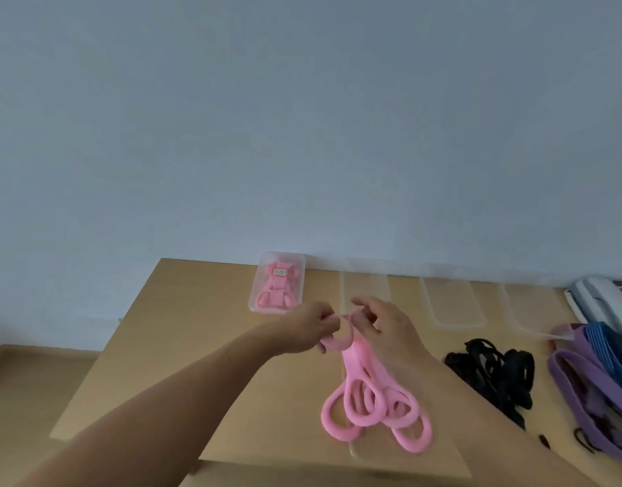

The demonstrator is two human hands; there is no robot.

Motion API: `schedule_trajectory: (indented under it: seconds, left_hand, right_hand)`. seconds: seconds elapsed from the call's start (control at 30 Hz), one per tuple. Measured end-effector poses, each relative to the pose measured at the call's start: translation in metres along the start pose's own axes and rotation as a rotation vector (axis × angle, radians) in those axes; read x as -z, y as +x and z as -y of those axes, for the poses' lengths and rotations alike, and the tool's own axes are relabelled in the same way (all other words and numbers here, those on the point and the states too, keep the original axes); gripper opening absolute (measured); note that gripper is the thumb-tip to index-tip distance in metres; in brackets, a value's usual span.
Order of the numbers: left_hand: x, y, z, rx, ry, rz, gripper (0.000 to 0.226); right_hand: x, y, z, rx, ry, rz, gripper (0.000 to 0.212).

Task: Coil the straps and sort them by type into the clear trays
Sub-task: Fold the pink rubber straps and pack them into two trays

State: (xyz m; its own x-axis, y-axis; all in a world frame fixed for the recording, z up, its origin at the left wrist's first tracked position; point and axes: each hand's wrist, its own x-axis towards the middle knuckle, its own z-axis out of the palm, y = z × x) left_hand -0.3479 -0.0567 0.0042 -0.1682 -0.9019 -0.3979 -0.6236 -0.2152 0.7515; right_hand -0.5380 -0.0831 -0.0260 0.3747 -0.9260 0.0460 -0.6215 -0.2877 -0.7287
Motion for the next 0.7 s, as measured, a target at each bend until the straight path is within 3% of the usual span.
schedule_trajectory:
  seconds: [0.1, 0.2, 0.3, 0.37, 0.43, 0.53, 0.63, 0.7]
  left_hand:
    - [0.004, 0.001, -0.040, -0.017, -0.266, 0.068, 0.028]
    - [0.003, 0.004, -0.077, -0.011, -0.493, -0.005, 0.032]
    - [-0.007, 0.009, -0.106, -0.023, -0.569, -0.178, 0.033]
    - [-0.016, 0.011, -0.120, -0.036, -0.512, -0.288, 0.035]
    - [-0.026, 0.012, -0.130, -0.067, -0.421, -0.383, 0.037]
    - [-0.040, 0.012, -0.142, -0.094, -0.284, -0.535, 0.040]
    - [-0.049, 0.010, -0.149, -0.092, -0.298, -0.645, 0.032]
    - [-0.054, 0.008, -0.149, -0.105, -0.320, -0.636, 0.032]
  right_hand:
    - [0.038, 0.004, 0.004, -0.067, 0.325, -0.102, 0.015]
    - [0.065, 0.004, 0.003, -0.030, 0.610, -0.138, 0.016]
    - [0.084, 0.000, 0.002, 0.065, 0.763, -0.079, 0.045]
    - [0.092, -0.004, 0.001, 0.104, 0.763, -0.055, 0.068]
    - [0.100, -0.005, 0.002, 0.086, 0.724, -0.059, 0.077]
    - [0.108, -0.006, 0.000, 0.013, 0.759, -0.136, 0.049]
    - [0.116, -0.008, -0.002, -0.010, 0.781, -0.184, 0.019]
    - [0.121, -0.010, -0.006, 0.026, 0.738, -0.154, 0.013]
